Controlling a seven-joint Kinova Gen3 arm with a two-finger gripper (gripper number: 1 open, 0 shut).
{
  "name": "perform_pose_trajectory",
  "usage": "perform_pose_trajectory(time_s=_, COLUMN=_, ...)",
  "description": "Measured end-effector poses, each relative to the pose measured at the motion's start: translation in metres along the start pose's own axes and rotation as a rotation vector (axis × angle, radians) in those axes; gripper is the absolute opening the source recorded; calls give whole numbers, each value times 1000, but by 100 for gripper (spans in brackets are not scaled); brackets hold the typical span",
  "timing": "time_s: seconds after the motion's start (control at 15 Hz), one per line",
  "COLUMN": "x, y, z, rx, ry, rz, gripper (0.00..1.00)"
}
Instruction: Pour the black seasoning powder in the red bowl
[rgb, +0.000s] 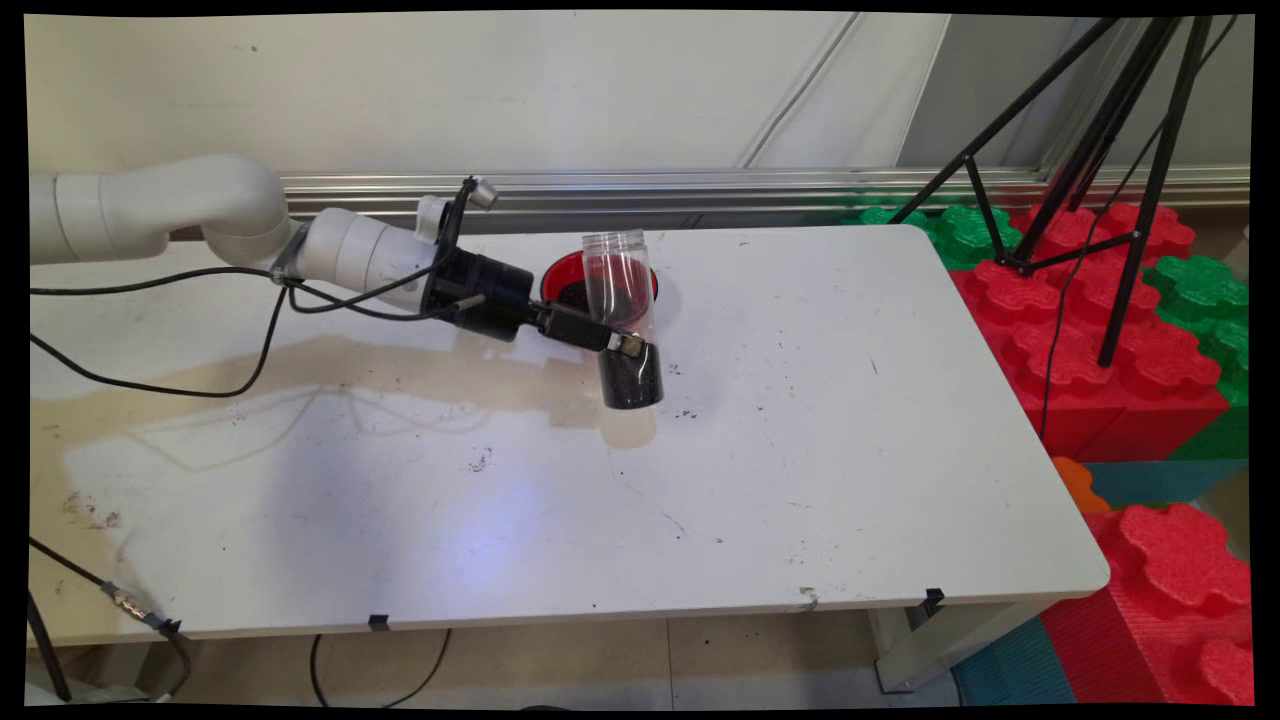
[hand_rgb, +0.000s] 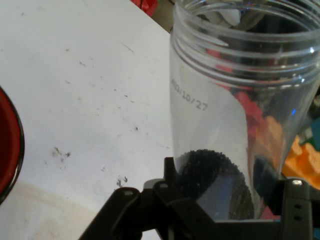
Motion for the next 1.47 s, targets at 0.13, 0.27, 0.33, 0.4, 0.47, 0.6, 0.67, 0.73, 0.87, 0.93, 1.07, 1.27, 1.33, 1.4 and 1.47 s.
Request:
perform_pose_trajectory(time_s=0.13, x=1, y=-4, z=3, rx=1, ry=10, rz=-74, gripper=0)
perform_pose_trajectory(time_s=0.27, x=2, y=-6, z=5, rx=2, ry=19, rz=-148, gripper=0)
perform_pose_trajectory(time_s=0.33, x=2, y=-7, z=6, rx=2, ry=23, rz=-186, gripper=0)
perform_pose_trajectory(time_s=0.4, x=2, y=-7, z=6, rx=2, ry=26, rz=-218, gripper=0)
perform_pose_trajectory(time_s=0.47, x=2, y=-8, z=7, rx=2, ry=29, rz=-239, gripper=0)
perform_pose_trajectory(time_s=0.6, x=2, y=-7, z=7, rx=1, ry=35, rz=-304, gripper=0)
perform_pose_trajectory(time_s=0.67, x=1, y=-7, z=7, rx=0, ry=39, rz=-339, gripper=0)
perform_pose_trajectory(time_s=0.73, x=1, y=-7, z=6, rx=0, ry=42, rz=-367, gripper=0)
perform_pose_trajectory(time_s=0.87, x=1, y=-6, z=6, rx=-1, ry=48, rz=-413, gripper=0)
perform_pose_trajectory(time_s=0.93, x=0, y=-6, z=5, rx=-2, ry=52, rz=-446, gripper=0)
perform_pose_trajectory(time_s=1.07, x=0, y=-4, z=3, rx=-3, ry=62, rz=-504, gripper=0)
perform_pose_trajectory(time_s=1.27, x=1, y=-1, z=0, rx=-4, ry=76, rz=-579, gripper=0)
perform_pose_trajectory(time_s=1.33, x=1, y=0, z=-2, rx=-5, ry=82, rz=-607, gripper=0)
perform_pose_trajectory(time_s=1.4, x=1, y=1, z=-3, rx=-5, ry=87, rz=-634, gripper=0)
perform_pose_trajectory(time_s=1.47, x=1, y=3, z=-4, rx=-6, ry=91, rz=-656, gripper=0)
